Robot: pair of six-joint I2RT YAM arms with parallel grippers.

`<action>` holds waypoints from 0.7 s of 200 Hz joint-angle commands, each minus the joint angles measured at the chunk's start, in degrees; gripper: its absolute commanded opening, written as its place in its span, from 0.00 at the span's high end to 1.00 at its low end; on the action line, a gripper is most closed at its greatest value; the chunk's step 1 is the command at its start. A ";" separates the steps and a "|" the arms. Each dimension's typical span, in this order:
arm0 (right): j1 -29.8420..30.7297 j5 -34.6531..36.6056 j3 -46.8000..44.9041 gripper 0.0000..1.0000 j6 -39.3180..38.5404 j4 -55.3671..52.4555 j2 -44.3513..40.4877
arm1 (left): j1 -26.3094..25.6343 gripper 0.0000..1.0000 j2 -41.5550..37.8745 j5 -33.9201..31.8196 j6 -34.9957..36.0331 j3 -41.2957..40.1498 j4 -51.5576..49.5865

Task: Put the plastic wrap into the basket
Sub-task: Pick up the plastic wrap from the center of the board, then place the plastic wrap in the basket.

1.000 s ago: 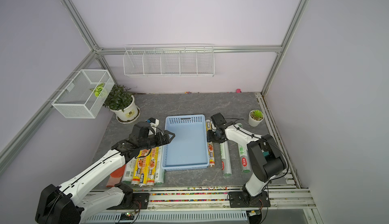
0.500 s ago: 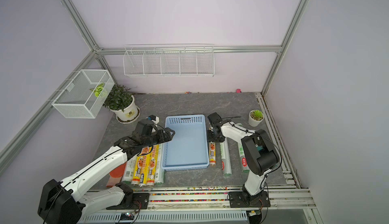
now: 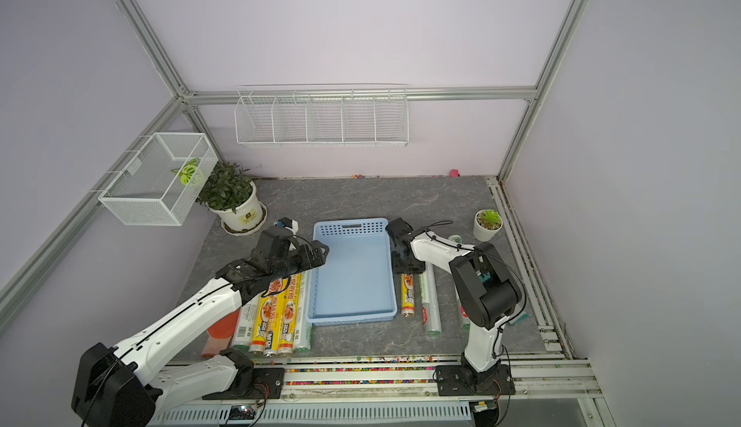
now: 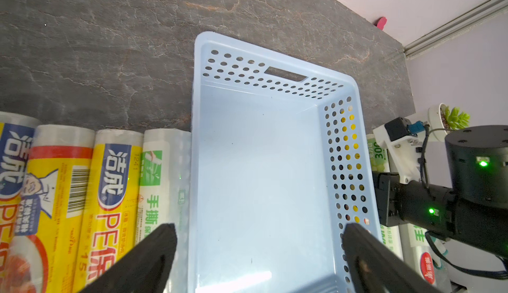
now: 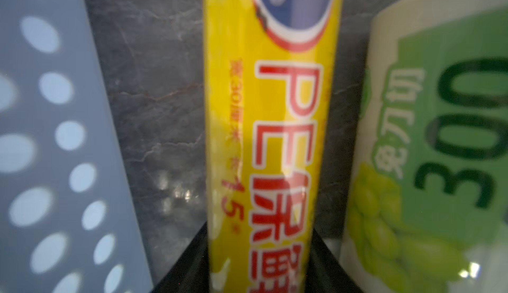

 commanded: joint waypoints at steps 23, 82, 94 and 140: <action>0.57 2.09 -1.15 0.71 2.01 -0.87 -5.72 | 0.08 0.00 -0.04 -3.84 -3.29 -0.32 -0.62; 0.04 3.08 -0.45 0.78 2.28 -2.05 -26.69 | 9.59 0.00 3.90 6.74 -1.84 6.61 -8.79; 0.05 0.34 -1.23 0.78 1.76 0.24 -29.47 | 9.72 0.00 4.20 5.40 -1.35 6.16 -6.21; 0.35 -16.60 -8.60 0.77 6.04 11.34 -33.44 | 10.16 0.02 8.37 14.91 -5.56 2.22 3.73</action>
